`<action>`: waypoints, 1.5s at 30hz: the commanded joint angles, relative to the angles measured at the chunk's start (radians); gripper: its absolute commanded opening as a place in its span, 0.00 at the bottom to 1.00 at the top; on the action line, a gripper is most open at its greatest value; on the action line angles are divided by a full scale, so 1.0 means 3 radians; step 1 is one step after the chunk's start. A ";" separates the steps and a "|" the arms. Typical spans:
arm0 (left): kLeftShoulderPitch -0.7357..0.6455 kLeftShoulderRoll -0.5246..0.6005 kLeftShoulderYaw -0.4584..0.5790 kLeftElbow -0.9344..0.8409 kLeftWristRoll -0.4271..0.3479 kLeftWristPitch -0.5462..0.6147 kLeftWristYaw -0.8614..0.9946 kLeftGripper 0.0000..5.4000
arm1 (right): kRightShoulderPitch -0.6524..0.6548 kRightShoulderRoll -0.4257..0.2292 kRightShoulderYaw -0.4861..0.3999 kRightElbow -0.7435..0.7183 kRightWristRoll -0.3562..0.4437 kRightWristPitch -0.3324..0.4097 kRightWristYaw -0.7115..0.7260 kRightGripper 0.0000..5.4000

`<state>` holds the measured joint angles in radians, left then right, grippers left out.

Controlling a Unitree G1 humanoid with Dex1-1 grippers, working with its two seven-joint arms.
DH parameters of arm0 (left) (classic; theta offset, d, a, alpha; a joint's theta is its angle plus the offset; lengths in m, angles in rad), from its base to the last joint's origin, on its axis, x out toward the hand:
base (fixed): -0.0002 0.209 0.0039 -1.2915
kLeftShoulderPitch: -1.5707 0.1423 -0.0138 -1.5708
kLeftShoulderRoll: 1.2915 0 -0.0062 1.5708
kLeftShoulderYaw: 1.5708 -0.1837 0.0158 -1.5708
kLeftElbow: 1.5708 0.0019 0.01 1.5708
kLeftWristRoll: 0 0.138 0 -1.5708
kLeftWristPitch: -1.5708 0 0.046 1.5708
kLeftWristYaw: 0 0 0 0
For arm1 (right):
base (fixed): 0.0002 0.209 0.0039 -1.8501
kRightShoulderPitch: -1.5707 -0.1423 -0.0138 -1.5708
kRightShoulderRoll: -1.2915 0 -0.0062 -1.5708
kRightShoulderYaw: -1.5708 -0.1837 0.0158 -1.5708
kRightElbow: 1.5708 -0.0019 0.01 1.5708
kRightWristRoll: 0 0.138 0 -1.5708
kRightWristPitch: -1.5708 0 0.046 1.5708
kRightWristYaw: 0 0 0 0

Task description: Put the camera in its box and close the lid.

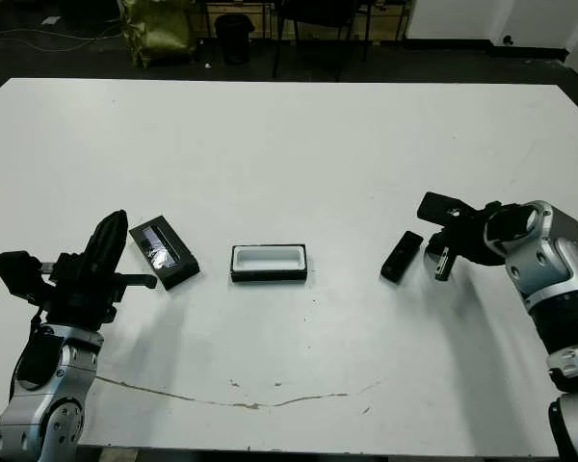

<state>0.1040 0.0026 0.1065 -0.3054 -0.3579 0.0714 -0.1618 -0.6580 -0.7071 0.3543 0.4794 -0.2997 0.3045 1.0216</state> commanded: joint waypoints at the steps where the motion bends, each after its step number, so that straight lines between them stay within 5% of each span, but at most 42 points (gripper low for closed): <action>1: 0.0043 0.0025 0.0007 0.0061 0.0017 -0.0008 -0.0019 0.01 | 0.0000 0.0087 0.0063 0.0065 -0.0016 0.0047 0.0042 0.00; 24: 0.0085 -0.0010 -0.0034 0.0023 0.0041 0.0002 0.0040 0.01 | -0.0250 0.0421 0.0276 0.0293 -0.0182 -0.0049 -0.0033 0.00; 45: 0.0066 -0.0002 -0.0032 0.0055 0.0014 -0.0021 0.0003 0.01 | -0.0389 0.0656 0.0332 0.0636 -0.0190 -0.0478 -0.0094 0.00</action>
<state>0.1168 -0.0009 0.0936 -0.3053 -0.3558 0.0623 -0.1604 -0.8090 -0.5299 0.4352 0.6475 -0.3527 0.1665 0.9799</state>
